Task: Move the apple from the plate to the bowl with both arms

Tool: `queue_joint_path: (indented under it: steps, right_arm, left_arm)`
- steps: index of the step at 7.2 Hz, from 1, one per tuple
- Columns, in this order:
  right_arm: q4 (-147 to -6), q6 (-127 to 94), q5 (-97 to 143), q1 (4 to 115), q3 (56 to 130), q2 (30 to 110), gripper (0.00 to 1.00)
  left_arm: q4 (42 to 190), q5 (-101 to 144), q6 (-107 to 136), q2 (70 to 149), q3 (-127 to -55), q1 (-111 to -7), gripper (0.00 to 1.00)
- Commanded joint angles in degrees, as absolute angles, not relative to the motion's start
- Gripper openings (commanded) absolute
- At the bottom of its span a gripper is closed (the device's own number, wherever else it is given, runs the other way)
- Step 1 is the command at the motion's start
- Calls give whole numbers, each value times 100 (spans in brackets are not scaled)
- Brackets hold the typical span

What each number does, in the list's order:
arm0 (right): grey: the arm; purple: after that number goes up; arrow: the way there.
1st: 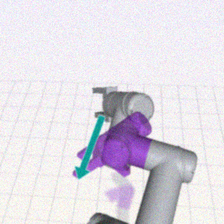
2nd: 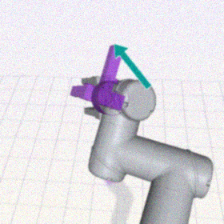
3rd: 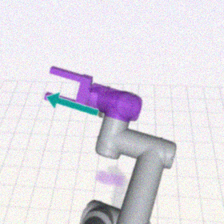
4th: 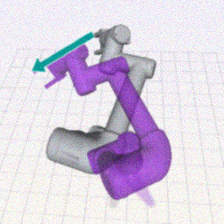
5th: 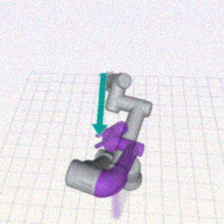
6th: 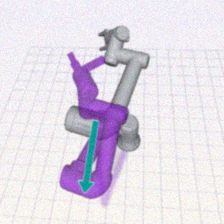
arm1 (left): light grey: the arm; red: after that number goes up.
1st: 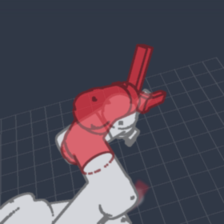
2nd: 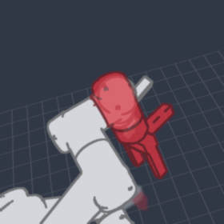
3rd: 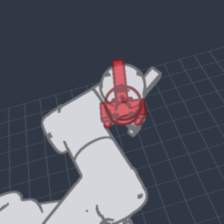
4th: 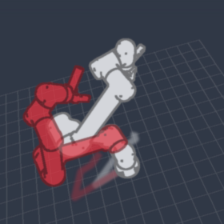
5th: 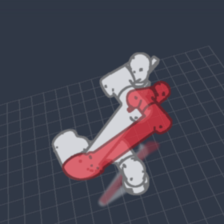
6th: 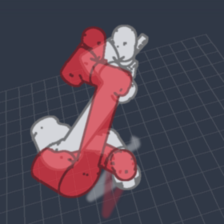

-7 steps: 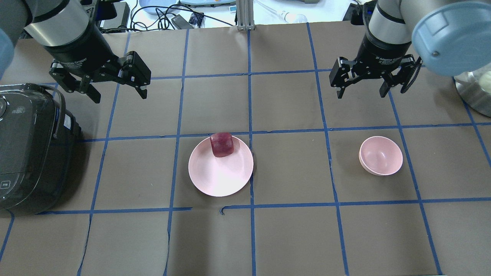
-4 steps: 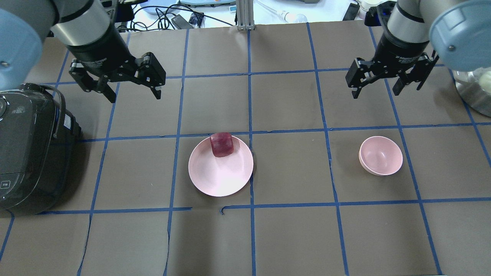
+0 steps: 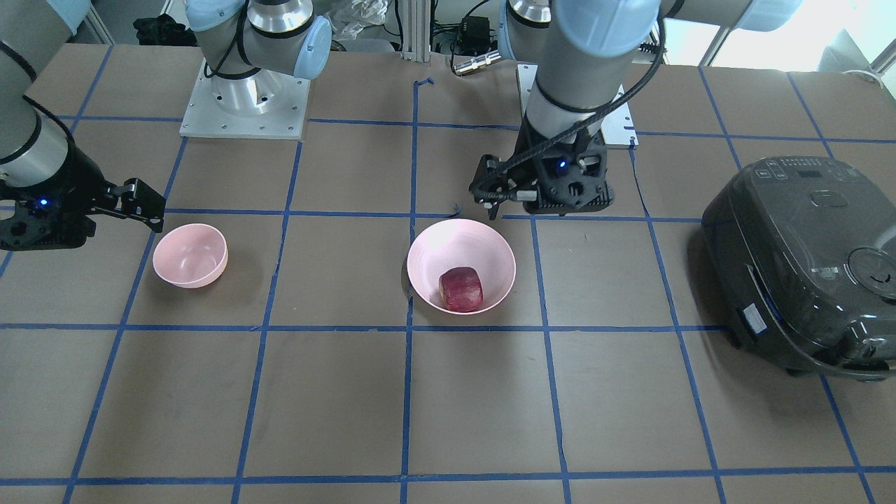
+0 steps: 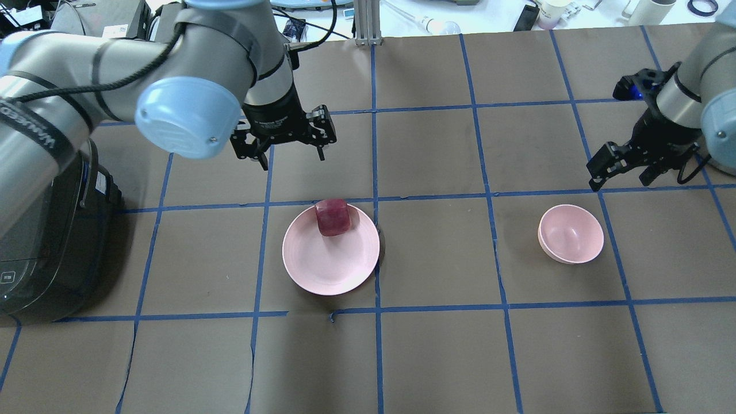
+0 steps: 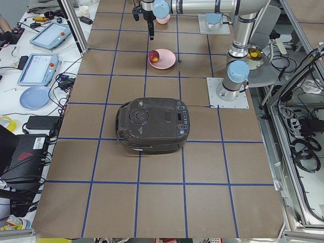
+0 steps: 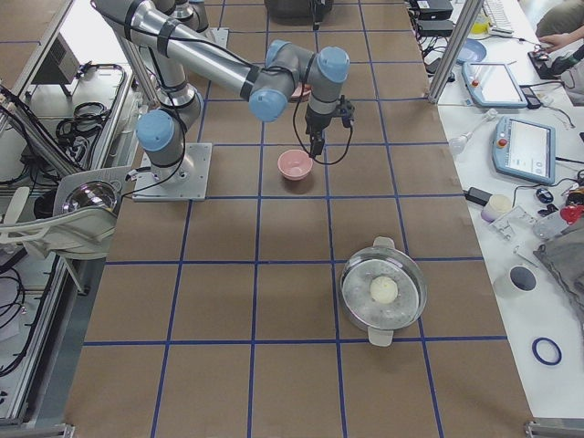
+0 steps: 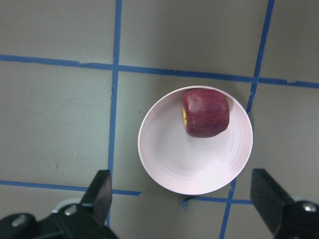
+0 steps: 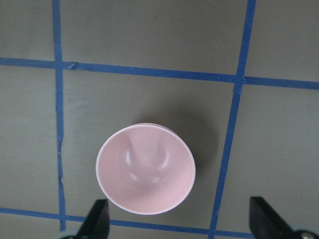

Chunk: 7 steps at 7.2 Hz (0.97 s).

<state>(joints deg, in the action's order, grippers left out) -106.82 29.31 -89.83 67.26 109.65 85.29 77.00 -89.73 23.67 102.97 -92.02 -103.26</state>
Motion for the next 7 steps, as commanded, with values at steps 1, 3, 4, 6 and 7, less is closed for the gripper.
queue_joint_path:
  steps: [1,3,4,6,7]
  right_arm:
    - [-11790,3226,-8843,6504,12028,8429,100]
    - [-12164,3382,-8807,6504,12348,8036,100]
    - [-12225,3410,-8824,6495,12331,7972,100]
    - [-12217,3349,-8807,6486,12340,7928,40]
    - [-12217,3296,-8815,6495,12331,7919,1]
  left_arm:
    - [6667,-8956,2890,10888,-9726,-10511,100]
    - [6267,-8938,3112,11178,-10063,-10573,100]
    - [6188,-8869,3120,11319,-10081,-10599,100]
    - [6205,-8639,2980,11443,-10081,-10600,96]
    - [6214,-8640,2919,11452,-10081,-10600,87]
